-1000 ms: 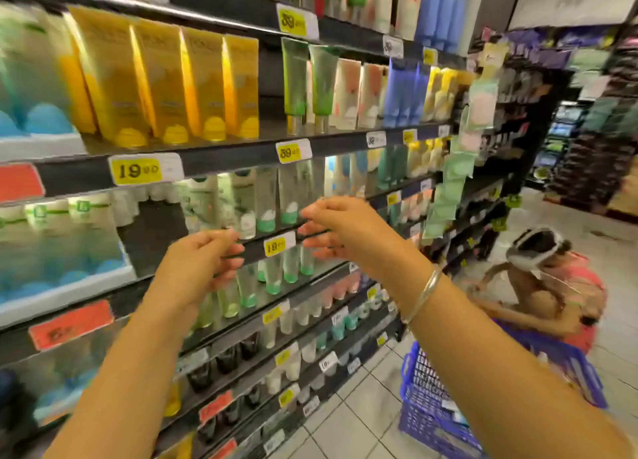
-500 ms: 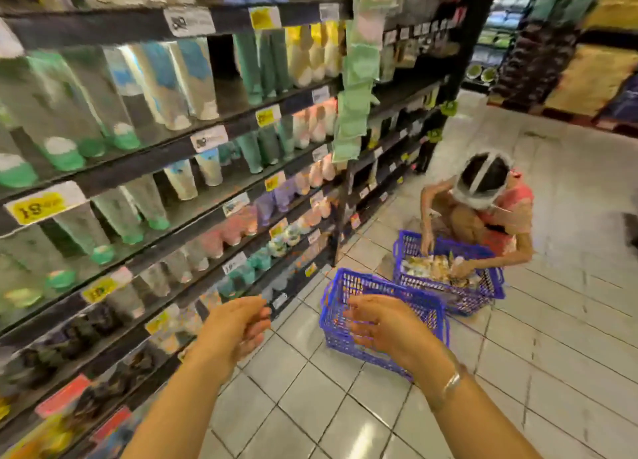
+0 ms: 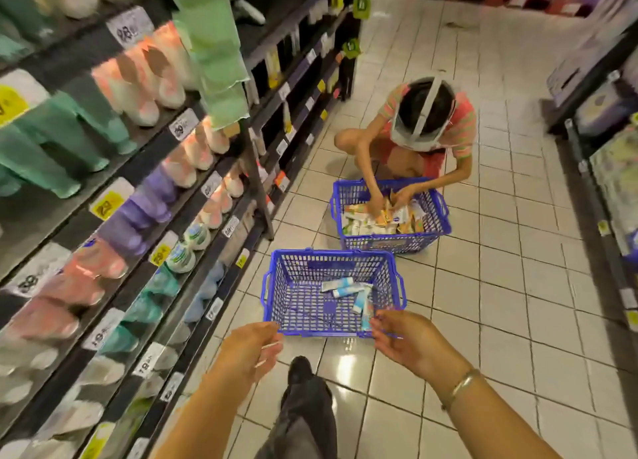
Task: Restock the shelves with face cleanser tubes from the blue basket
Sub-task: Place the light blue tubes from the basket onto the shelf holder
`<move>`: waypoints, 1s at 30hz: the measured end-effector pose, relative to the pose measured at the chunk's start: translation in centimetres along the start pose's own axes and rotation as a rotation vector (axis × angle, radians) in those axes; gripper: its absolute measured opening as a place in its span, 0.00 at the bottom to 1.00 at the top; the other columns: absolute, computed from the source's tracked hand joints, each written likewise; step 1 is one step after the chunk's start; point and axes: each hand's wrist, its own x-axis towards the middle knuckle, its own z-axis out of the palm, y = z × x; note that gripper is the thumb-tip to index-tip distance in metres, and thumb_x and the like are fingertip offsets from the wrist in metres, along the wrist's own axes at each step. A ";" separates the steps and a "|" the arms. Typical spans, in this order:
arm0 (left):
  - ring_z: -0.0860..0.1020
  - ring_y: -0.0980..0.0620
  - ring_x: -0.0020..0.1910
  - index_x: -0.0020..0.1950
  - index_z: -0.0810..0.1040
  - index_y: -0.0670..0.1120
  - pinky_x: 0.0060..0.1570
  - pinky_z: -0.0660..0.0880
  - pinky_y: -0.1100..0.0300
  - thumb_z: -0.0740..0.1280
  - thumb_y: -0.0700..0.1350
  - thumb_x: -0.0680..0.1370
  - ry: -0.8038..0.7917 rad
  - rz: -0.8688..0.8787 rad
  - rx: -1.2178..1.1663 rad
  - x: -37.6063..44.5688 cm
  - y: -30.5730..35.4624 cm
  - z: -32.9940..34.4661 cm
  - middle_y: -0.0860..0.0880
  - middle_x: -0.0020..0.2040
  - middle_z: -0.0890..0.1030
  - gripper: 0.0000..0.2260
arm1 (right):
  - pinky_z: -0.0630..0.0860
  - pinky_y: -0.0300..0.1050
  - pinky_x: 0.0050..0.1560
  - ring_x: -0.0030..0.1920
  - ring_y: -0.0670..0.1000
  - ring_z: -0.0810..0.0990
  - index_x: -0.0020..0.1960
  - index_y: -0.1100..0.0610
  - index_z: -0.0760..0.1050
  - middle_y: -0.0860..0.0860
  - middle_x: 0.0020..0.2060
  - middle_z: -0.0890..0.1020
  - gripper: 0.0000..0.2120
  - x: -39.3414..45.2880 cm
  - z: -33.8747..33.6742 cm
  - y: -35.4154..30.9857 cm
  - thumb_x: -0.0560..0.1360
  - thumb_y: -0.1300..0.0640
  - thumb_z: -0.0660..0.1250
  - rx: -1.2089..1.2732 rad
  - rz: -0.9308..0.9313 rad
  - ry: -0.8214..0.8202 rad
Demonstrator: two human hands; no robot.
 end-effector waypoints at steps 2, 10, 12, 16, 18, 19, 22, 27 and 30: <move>0.79 0.51 0.38 0.50 0.77 0.43 0.34 0.73 0.61 0.65 0.41 0.77 -0.027 -0.037 0.032 3.4 1.8 1.6 0.46 0.41 0.81 0.04 | 0.69 0.41 0.38 0.34 0.52 0.73 0.41 0.58 0.73 0.55 0.35 0.76 0.08 2.7 -0.4 -0.5 0.77 0.63 0.58 0.025 0.006 0.050; 0.77 0.46 0.40 0.46 0.76 0.43 0.44 0.73 0.56 0.63 0.38 0.76 -0.133 -0.169 0.221 17.3 6.2 7.0 0.44 0.40 0.79 0.03 | 0.69 0.41 0.36 0.34 0.52 0.75 0.41 0.58 0.75 0.54 0.34 0.78 0.06 14.6 -0.4 -3.3 0.75 0.62 0.61 0.115 0.095 0.255; 0.77 0.49 0.37 0.44 0.76 0.44 0.36 0.70 0.61 0.63 0.37 0.76 -0.132 -0.183 0.255 20.9 7.0 9.1 0.45 0.38 0.79 0.04 | 0.70 0.42 0.36 0.35 0.52 0.76 0.42 0.58 0.75 0.54 0.33 0.79 0.06 18.5 -0.5 -4.5 0.76 0.62 0.61 0.094 0.100 0.296; 0.75 0.50 0.35 0.40 0.74 0.45 0.36 0.69 0.61 0.64 0.38 0.77 -0.160 -0.229 0.307 27.1 6.9 12.7 0.46 0.36 0.78 0.06 | 0.68 0.41 0.36 0.31 0.49 0.74 0.39 0.56 0.72 0.51 0.26 0.77 0.09 26.1 -1.6 -5.9 0.78 0.62 0.59 0.116 0.133 0.390; 0.75 0.51 0.35 0.40 0.74 0.44 0.35 0.69 0.61 0.64 0.39 0.77 -0.166 -0.269 0.333 30.0 6.0 13.6 0.46 0.36 0.78 0.06 | 0.67 0.40 0.37 0.32 0.51 0.72 0.39 0.57 0.71 0.52 0.24 0.76 0.10 29.8 -2.4 -5.5 0.78 0.63 0.58 0.163 0.174 0.449; 0.74 0.51 0.34 0.40 0.73 0.44 0.34 0.70 0.62 0.63 0.38 0.78 -0.158 -0.292 0.339 31.5 5.4 14.0 0.46 0.36 0.77 0.06 | 0.66 0.40 0.37 0.32 0.51 0.71 0.38 0.57 0.70 0.53 0.26 0.75 0.11 31.6 -2.9 -4.9 0.79 0.63 0.57 0.161 0.196 0.470; 0.74 0.56 0.23 0.38 0.72 0.43 0.22 0.68 0.70 0.61 0.35 0.78 -0.133 -0.331 0.355 36.4 3.2 14.9 0.47 0.30 0.75 0.10 | 0.63 0.39 0.35 0.26 0.50 0.73 0.36 0.57 0.68 0.54 0.24 0.74 0.13 37.3 -4.2 -2.0 0.79 0.65 0.56 0.101 0.240 0.489; 0.74 0.55 0.29 0.38 0.73 0.45 0.21 0.67 0.72 0.62 0.37 0.78 -0.107 -0.373 0.399 45.5 -2.7 17.2 0.47 0.33 0.76 0.10 | 0.63 0.34 0.24 0.17 0.43 0.69 0.33 0.56 0.66 0.48 0.16 0.70 0.18 48.2 -7.5 2.5 0.77 0.71 0.54 -0.162 0.279 0.462; 0.76 0.55 0.31 0.39 0.75 0.47 0.28 0.71 0.68 0.63 0.38 0.78 -0.106 -0.418 0.358 50.7 -6.9 19.2 0.48 0.35 0.77 0.09 | 0.67 0.41 0.30 0.29 0.52 0.70 0.36 0.58 0.71 0.55 0.29 0.73 0.13 54.5 -10.5 5.3 0.76 0.70 0.57 -0.326 0.263 0.523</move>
